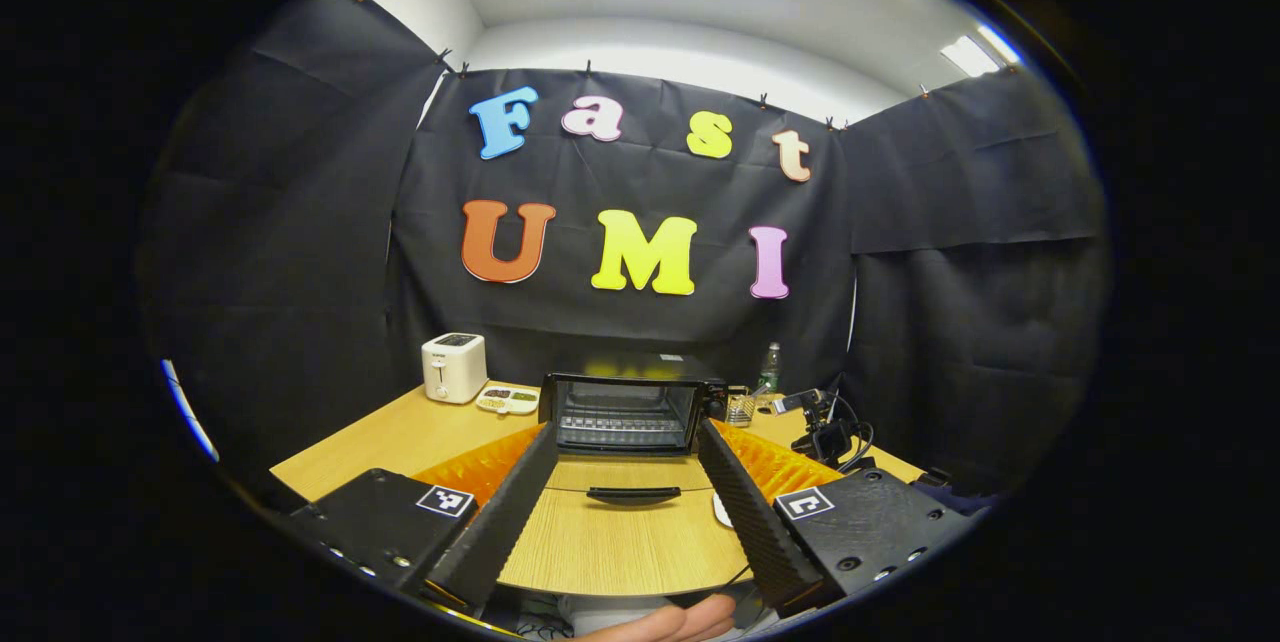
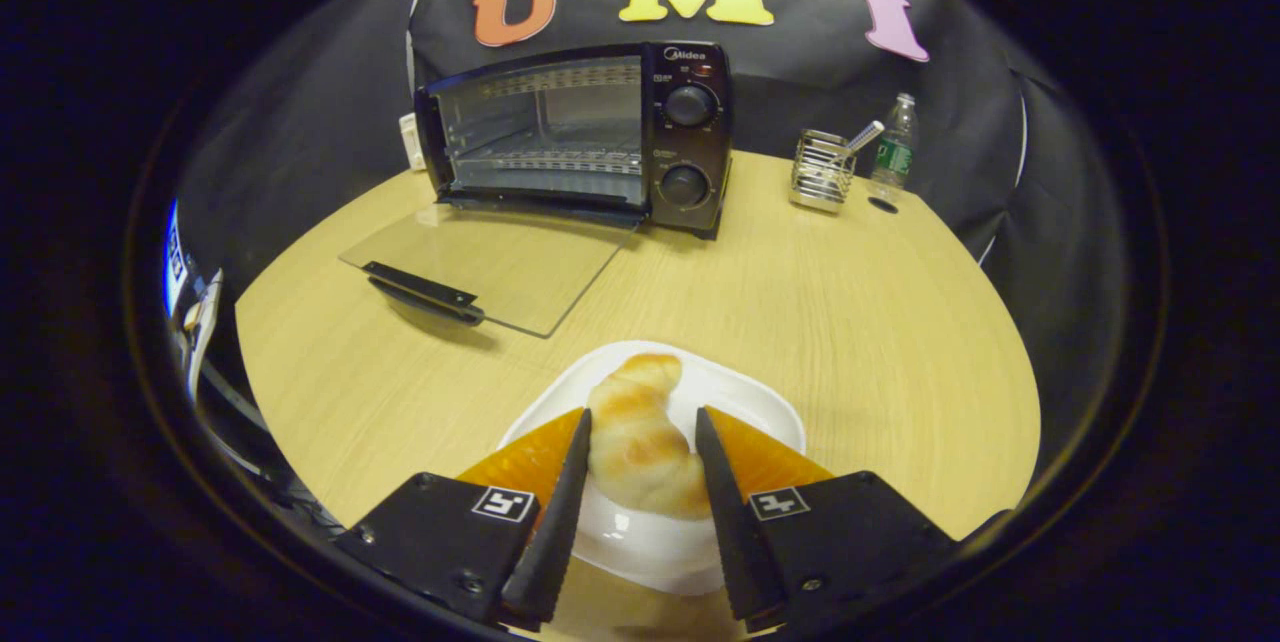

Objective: Open the electric oven with the left hand, put the food in, and close the electric oven.

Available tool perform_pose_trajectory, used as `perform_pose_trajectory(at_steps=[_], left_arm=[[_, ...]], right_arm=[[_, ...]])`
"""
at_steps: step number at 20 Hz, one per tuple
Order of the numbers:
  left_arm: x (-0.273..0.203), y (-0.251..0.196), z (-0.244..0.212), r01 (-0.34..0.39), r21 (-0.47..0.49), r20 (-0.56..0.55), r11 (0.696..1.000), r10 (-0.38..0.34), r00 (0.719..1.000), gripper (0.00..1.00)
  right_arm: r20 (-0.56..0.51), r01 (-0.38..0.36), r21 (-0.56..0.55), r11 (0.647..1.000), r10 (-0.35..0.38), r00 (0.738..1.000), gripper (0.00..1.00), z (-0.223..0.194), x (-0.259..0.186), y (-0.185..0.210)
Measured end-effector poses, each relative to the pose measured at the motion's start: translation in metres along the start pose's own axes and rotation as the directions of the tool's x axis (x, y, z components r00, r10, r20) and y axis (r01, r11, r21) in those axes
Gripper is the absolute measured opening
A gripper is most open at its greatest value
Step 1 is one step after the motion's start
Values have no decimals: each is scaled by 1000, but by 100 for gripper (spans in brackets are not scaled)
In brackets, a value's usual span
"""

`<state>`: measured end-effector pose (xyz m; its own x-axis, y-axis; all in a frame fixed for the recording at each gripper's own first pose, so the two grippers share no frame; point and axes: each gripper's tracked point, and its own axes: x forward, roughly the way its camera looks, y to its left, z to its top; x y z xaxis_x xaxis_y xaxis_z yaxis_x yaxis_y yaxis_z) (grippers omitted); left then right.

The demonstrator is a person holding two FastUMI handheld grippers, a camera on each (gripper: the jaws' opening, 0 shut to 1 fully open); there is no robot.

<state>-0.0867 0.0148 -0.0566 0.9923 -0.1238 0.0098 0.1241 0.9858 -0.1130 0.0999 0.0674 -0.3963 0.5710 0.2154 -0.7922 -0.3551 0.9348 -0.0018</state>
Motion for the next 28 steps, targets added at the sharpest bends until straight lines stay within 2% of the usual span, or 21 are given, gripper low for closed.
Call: perform_pose_trajectory(at_steps=[3, 8, 12, 14, 18, 21, 24, 26, 28], left_arm=[[-10, 2, 4, 43, -12, 28, 999, -43, 999, 94], [-15, 20, -3, 41, -3, 31, 999, -41, 999, 94], [-17, 29, -7, 50, -2, 44, 999, -50, 998, 94], [-16, 37, -10, 39, -4, 44, 999, -39, 998, 94], [-9, 62, -15, -8, -3, 21, 1000, 9, 1000, 94], [0, 81, -12, -47, 21, 9, 999, 47, 999, 94], [6, 99, -5, -87, 43, 20, 995, 86, 996, 94], [13, 108, -8, -90, 29, 21, 996, 89, 996, 94], [20, 115, -14, -90, 17, 8, 996, 90, 996, 94]], right_arm=[[2, -11, 46, 999, 11, 1000, 59, -1, -12, 4], [41, -24, 86, 996, 20, 999, 52, 22, -25, 8], [108, -119, 177, 977, 101, 989, 50, 59, -33, 31], [158, -190, 253, 949, 153, 976, 50, 81, -32, 45], [283, -325, 373, 869, 227, 932, 50, 133, -22, 72], [370, -390, 437, 810, 233, 899, 49, 166, -10, 85], [425, -412, 488, 770, 202, 882, 48, 194, 17, 92], [469, -406, 520, 752, 146, 871, 49, 213, 41, 92], [441, -359, 527, 770, 113, 890, 48, 219, 73, 99]])
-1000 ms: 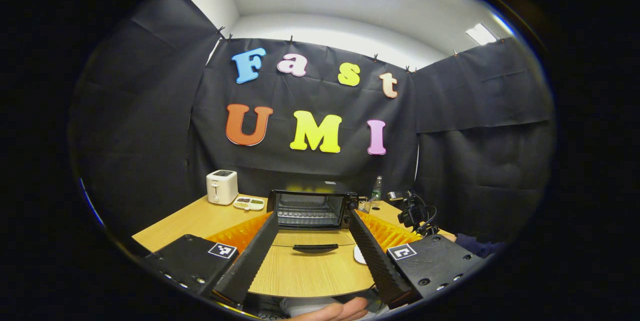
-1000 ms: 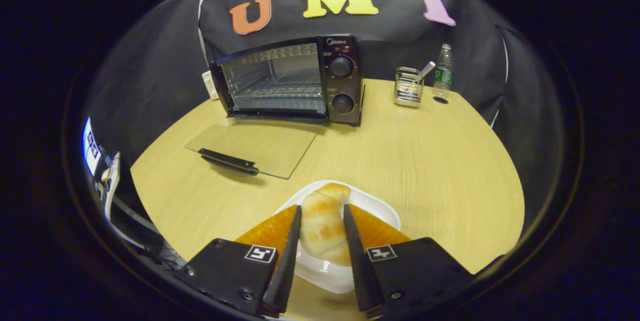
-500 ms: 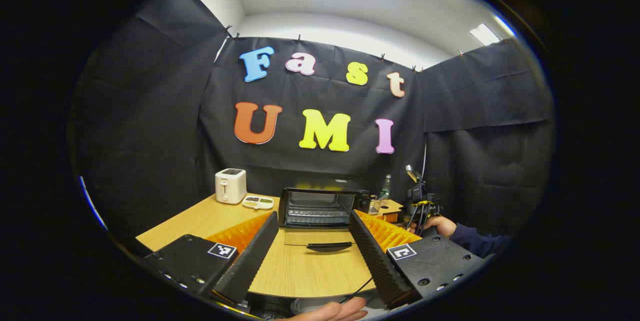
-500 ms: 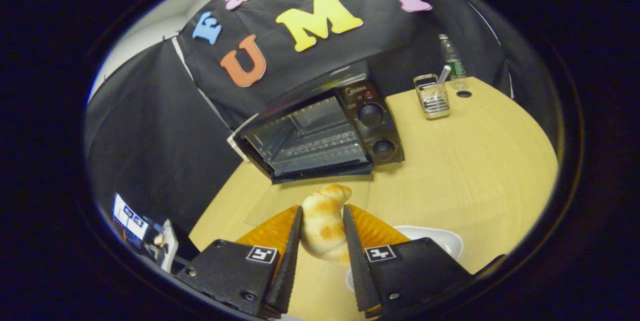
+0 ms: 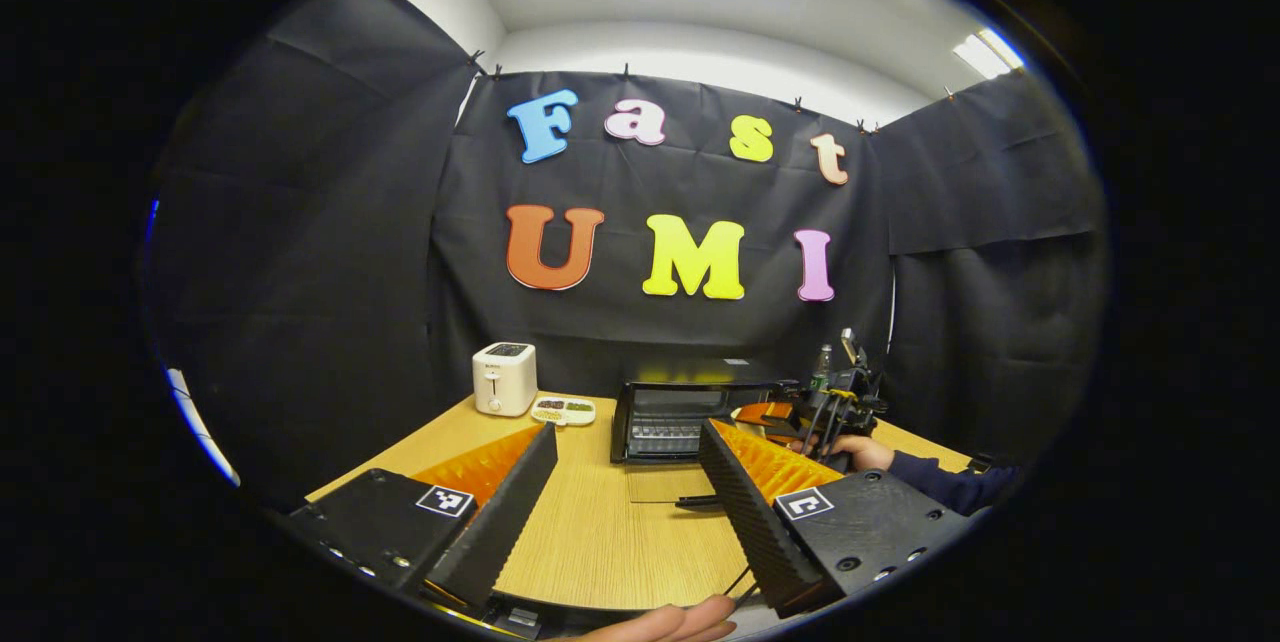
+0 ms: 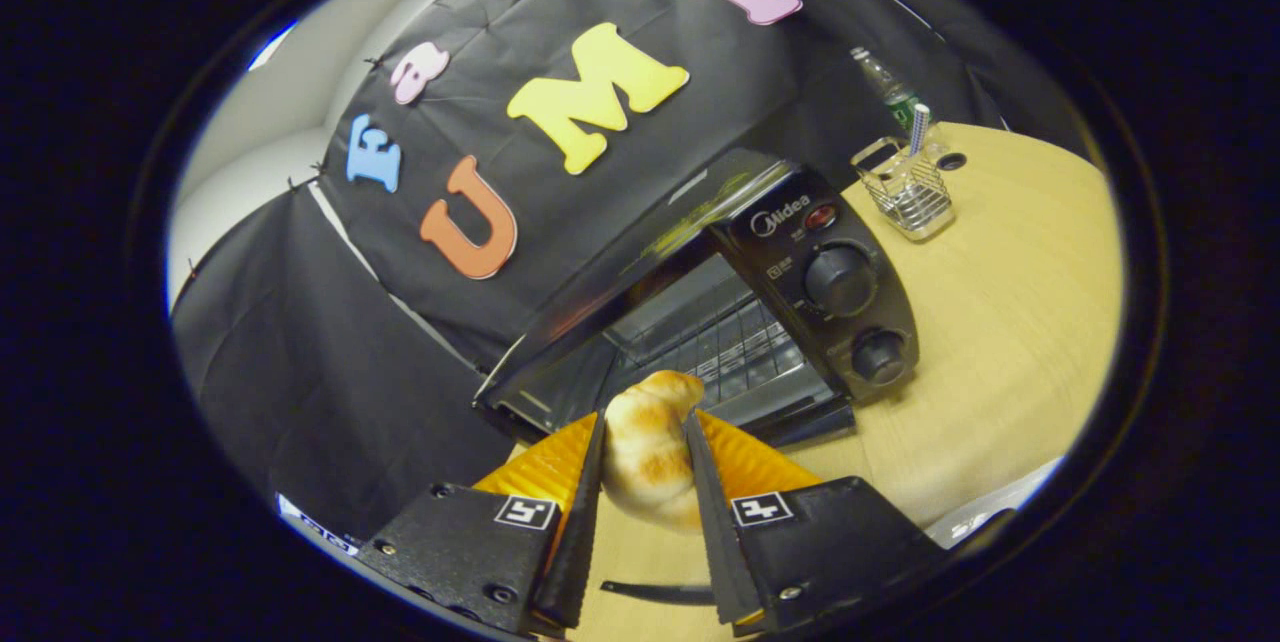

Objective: Open the electric oven with the left hand, put the food in, and close the electric oven.

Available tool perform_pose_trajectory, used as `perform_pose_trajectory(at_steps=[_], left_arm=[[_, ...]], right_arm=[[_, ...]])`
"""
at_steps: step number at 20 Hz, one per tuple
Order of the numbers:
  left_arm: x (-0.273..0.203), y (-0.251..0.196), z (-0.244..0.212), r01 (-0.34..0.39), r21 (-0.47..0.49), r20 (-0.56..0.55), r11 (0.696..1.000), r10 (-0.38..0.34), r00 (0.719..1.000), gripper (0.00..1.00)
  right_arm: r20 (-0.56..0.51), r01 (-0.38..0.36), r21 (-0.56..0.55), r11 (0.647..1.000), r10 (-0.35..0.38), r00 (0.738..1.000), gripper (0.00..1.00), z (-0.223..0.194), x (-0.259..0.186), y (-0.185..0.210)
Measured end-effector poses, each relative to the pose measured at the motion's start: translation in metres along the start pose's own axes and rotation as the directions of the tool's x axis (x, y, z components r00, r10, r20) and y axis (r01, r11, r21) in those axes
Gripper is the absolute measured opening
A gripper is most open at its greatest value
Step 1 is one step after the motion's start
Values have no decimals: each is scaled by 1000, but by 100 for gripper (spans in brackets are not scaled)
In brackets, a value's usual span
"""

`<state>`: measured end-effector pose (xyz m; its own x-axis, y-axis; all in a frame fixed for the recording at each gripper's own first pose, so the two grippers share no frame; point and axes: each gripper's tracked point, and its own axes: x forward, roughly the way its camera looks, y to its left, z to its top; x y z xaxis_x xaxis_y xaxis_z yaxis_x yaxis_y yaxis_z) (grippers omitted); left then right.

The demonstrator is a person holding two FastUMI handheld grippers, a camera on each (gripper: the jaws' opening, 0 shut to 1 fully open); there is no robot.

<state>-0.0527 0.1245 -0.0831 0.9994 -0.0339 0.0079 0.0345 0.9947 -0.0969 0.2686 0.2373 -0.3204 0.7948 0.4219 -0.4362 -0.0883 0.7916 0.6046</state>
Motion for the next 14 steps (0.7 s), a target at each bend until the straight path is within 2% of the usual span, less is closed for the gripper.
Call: perform_pose_trajectory(at_steps=[2, 5, 8, 10, 13, 14], left_arm=[[9, 15, -7, -24, -3, -17, 1000, 23, 1000, 94], [18, 37, -21, -74, -10, -56, 997, 74, 996, 94], [18, 71, -24, -175, -2, -80, 985, 174, 982, 94], [20, 82, -20, -208, -19, -66, 978, 206, 976, 94], [24, 81, -27, -206, -60, -79, 977, 202, 976, 94], [27, 81, -32, -206, -66, -95, 976, 199, 975, 94]], right_arm=[[13, 55, -42, 998, -54, 998, 48, -3, 30, 1], [115, 135, -103, 985, -123, 986, 48, 9, 69, 4], [161, 191, -168, 967, -164, 973, 49, 12, 96, 7], [192, 209, -259, 943, -162, 968, 48, 21, 117, 11], [264, 245, -343, 907, -157, 952, 49, 42, 131, 13], [277, 238, -353, 905, -142, 950, 48, 45, 136, 16]])
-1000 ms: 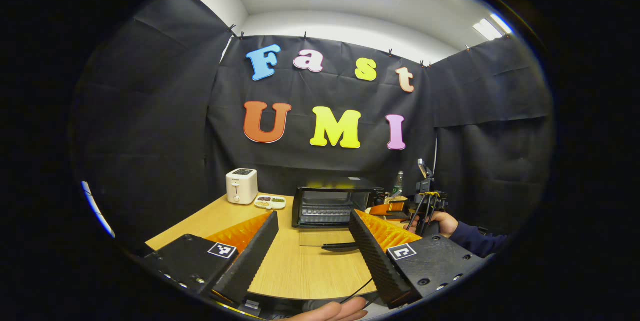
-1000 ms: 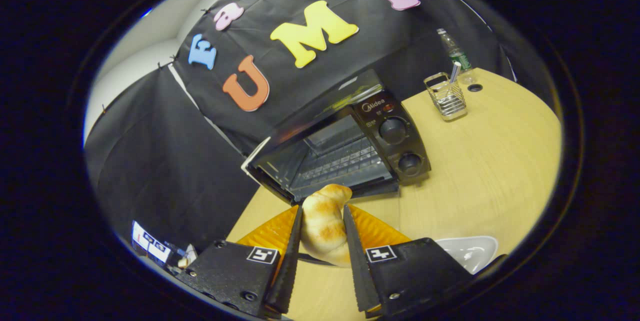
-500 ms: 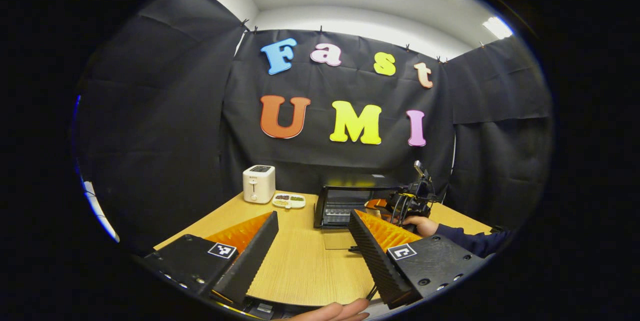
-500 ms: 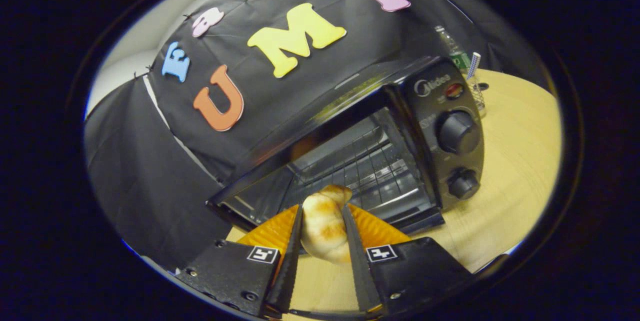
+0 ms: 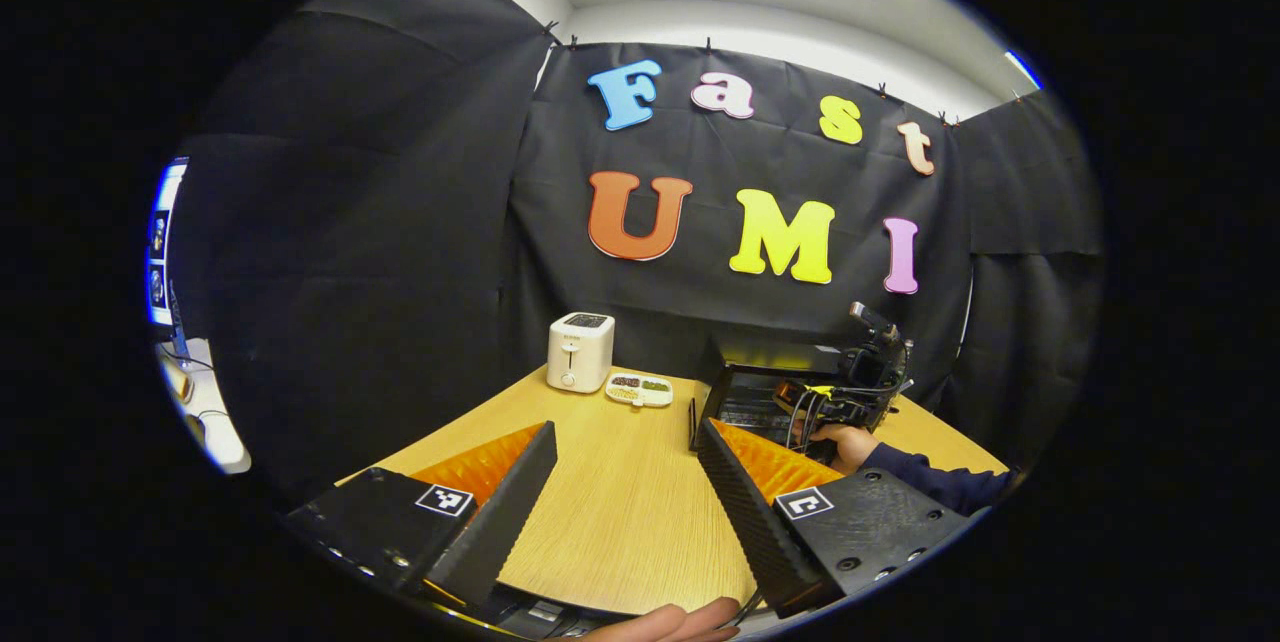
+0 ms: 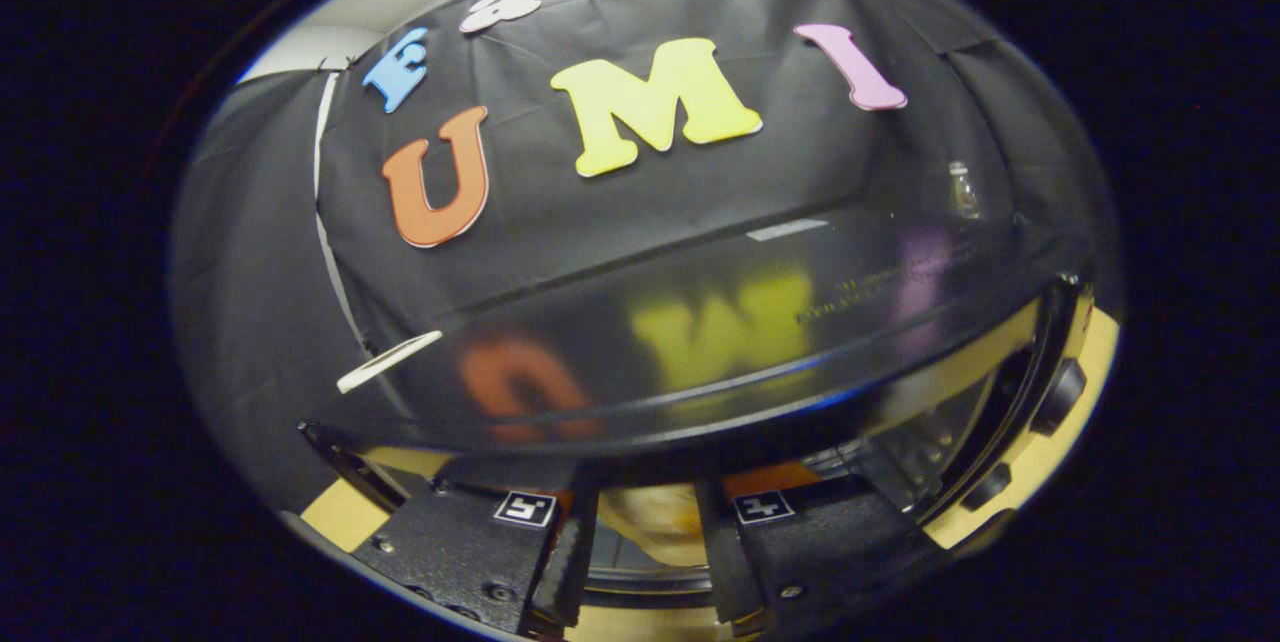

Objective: Open the electric oven with the left hand, put the food in, and close the electric oven.

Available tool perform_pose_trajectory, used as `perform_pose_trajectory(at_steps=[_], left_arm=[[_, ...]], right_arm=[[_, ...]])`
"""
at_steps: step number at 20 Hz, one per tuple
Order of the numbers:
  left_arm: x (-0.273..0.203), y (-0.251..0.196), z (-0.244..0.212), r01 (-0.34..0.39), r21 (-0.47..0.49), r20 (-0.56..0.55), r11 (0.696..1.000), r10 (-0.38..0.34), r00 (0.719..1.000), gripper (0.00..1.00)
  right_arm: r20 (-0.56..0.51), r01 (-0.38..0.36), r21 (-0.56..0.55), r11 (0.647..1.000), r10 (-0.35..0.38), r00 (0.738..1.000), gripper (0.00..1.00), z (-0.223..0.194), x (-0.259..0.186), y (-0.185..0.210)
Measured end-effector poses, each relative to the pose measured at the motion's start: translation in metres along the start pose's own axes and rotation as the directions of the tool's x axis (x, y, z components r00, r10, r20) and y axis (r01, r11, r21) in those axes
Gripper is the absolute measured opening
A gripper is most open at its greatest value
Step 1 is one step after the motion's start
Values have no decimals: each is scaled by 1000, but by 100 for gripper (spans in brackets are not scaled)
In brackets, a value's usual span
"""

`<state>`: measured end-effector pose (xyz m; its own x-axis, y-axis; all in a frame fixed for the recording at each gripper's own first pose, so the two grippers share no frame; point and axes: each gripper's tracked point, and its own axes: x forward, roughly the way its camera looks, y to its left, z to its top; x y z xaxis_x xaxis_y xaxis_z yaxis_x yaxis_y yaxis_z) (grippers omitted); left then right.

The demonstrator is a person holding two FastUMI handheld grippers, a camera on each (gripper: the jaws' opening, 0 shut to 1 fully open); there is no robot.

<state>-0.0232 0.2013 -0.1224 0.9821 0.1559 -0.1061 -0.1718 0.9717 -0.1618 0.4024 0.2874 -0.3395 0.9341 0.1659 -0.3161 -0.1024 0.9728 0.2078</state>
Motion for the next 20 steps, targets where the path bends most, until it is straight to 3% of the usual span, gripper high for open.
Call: perform_pose_trajectory(at_steps=[6, 8, 13, 20], left_arm=[[4, -15, -5, 15, 6, -22, 1000, -15, 1000, 94], [-1, -16, -4, 11, 23, -12, 1000, -10, 1000, 94], [-22, -22, 2, -5, 38, 5, 999, 5, 1000, 94], [-59, -44, -4, -3, 55, -5, 999, 3, 1000, 94]], right_arm=[[-89, 25, -21, 999, -27, 996, 70, -31, 9, -2], [-69, -3, -24, 1000, 1, 998, 77, -25, 0, 6], [-70, -98, -170, 981, 87, 994, 96, -28, -43, 17], [65, -119, -236, 964, 138, 988, 96, 22, -156, 10]])
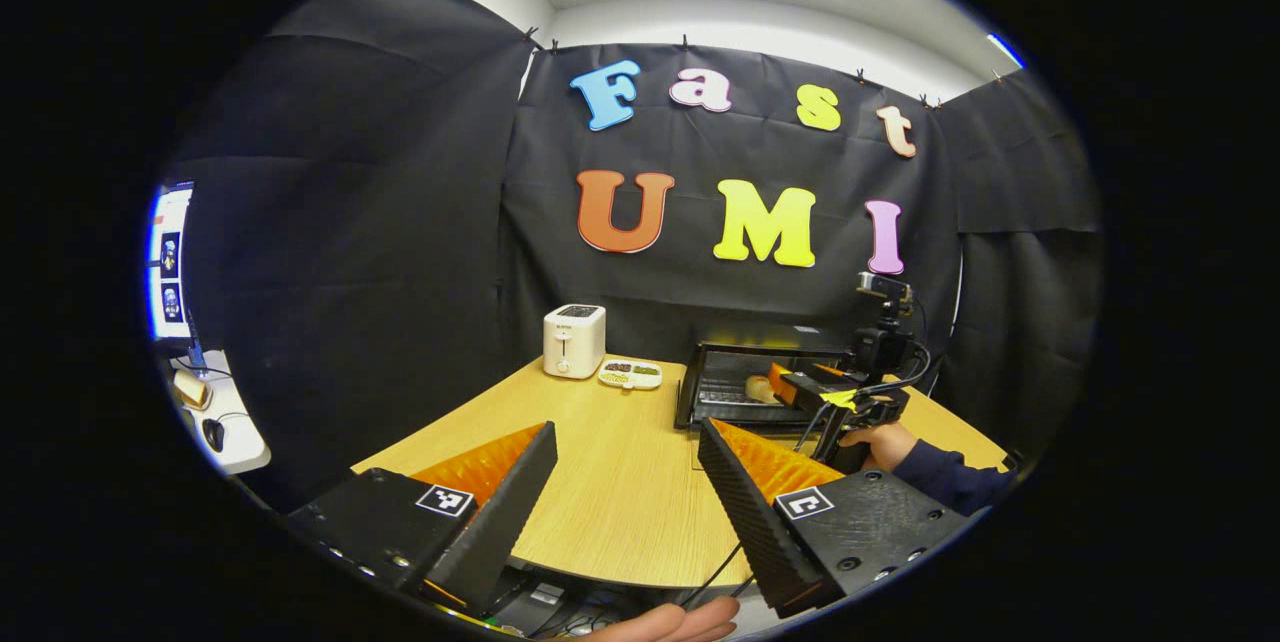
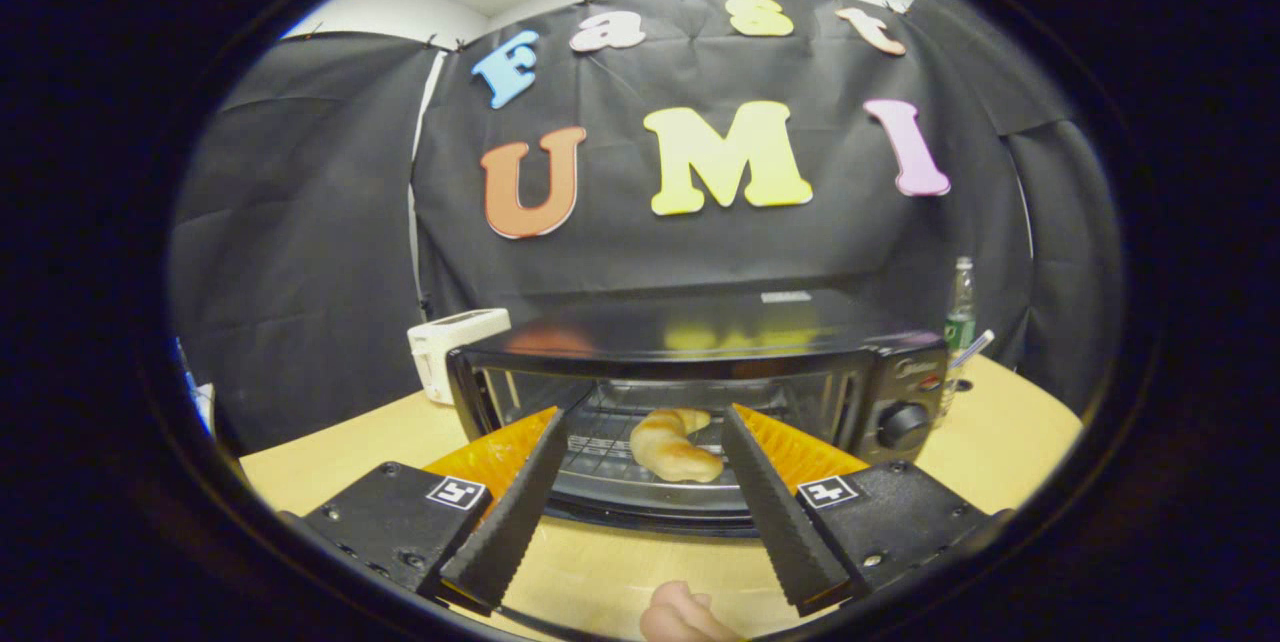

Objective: Open the electric oven with the left hand, put the food in, and close the electric oven.

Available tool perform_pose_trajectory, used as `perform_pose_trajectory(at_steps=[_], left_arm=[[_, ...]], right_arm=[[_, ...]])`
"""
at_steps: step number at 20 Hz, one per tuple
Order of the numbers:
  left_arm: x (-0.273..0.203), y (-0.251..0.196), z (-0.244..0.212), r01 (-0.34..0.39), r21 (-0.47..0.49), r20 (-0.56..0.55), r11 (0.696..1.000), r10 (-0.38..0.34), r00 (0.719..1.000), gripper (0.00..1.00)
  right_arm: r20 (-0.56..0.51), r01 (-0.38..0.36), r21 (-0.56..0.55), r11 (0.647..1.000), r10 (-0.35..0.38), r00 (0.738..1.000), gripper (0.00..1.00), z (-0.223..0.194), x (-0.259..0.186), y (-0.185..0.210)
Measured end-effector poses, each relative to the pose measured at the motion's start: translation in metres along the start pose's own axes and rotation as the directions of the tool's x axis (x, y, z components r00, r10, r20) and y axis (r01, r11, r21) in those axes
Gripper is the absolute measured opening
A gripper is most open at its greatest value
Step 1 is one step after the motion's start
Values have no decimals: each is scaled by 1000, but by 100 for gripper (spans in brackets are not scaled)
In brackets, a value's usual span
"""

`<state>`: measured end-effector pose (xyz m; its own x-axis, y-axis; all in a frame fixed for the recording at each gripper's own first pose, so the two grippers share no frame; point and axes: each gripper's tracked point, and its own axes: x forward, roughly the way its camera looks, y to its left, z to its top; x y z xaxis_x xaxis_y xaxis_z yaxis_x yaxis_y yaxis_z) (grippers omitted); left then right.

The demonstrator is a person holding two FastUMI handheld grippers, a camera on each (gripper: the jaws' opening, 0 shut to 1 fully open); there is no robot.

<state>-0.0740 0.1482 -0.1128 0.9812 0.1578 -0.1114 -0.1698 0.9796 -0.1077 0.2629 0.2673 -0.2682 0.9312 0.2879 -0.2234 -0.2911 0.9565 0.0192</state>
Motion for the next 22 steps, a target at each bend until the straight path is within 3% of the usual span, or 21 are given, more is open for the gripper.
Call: perform_pose_trajectory(at_steps=[4, 8, 11, 13, 16, 20, 22], left_arm=[[-6, -16, -1, 4, -2, -11, 1000, -4, 1000, 94], [1, -46, -4, 39, 23, -17, 999, -38, 999, 94], [24, -59, -12, 22, 18, -38, 1000, -21, 999, 94], [42, -78, -24, 50, 5, -84, 999, -49, 995, 94], [71, -110, -51, 113, -1, -169, 994, -112, 979, 94], [110, -134, -97, 120, 83, -277, 989, -93, 956, 94], [124, -155, -128, 159, 81, -351, 984, -121, 928, 94]], right_arm=[[89, 34, -29, 999, -32, 996, 96, 42, -68, -13], [181, 21, 52, 998, -31, 983, 96, 98, -143, -31], [220, 69, 111, 991, -93, 971, 96, 128, -202, -66], [238, 93, 130, 987, -122, 963, 96, 145, -241, -86], [275, 146, 108, 983, -171, 946, 96, 165, -288, -112], [298, 186, 36, 982, -188, 936, 96, 174, -336, -123], [287, 190, 5, 982, -184, 940, 96, 167, -352, -129]])
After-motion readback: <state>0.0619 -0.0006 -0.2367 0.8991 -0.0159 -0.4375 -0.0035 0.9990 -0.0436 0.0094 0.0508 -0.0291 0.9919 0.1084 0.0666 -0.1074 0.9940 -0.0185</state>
